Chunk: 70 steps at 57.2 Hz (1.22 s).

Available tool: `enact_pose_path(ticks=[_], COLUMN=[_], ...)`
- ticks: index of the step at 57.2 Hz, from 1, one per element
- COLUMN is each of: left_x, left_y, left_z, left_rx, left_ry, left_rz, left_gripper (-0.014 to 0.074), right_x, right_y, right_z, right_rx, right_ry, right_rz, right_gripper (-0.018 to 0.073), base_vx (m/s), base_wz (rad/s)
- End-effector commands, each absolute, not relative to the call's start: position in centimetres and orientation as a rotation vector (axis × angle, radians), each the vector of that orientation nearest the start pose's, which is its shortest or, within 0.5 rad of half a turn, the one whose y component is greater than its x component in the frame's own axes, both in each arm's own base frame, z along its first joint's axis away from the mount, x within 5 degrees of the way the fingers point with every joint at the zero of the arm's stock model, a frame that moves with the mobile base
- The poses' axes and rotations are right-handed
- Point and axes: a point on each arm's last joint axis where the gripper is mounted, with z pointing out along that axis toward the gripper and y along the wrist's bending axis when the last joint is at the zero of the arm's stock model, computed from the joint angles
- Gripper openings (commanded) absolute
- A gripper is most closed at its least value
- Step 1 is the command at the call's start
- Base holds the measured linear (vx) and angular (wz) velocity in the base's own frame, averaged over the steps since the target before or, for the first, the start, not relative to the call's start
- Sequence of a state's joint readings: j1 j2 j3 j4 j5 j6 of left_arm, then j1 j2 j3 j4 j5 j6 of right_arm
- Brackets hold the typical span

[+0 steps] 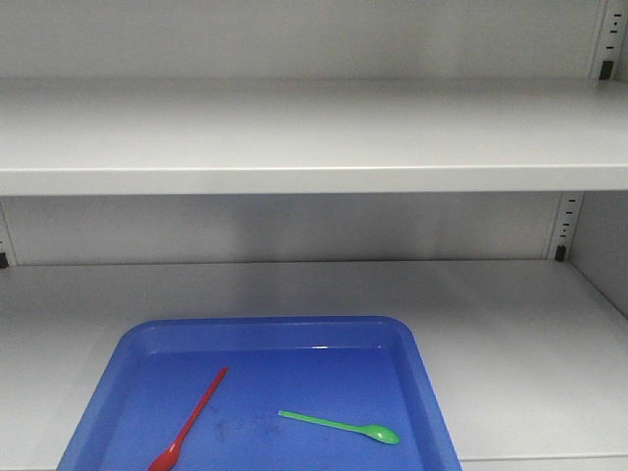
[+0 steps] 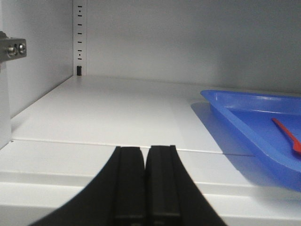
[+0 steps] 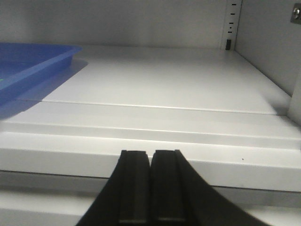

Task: Sort red and green spoons into left cabinet

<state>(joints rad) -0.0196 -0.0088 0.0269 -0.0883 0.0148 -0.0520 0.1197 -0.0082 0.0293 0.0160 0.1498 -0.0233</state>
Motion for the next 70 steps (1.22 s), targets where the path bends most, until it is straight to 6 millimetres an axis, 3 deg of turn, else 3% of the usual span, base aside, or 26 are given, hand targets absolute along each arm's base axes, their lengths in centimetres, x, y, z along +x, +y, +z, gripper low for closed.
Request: enact_pose_path(ticks=[1, 70], left_x=[5.42, 5.42], left_y=[-0.10, -0.10], left_z=[21.26, 21.26], left_rx=[-0.089, -0.089], left_ry=[1.411, 1.411], left_rz=[-0.142, -0.142], left_gripper=[-0.0006, -0.0006], right_x=[5.58, 5.58], right_y=[0.68, 0.68], right_z=[19.42, 19.43], right_rx=[-0.111, -0.111], right_ry=[1.569, 1.569], right_rz=[0.079, 0.079], right_gripper=[-0.0009, -0.0009], base_vx=[0.00, 0.00], base_wz=[0.00, 0.00])
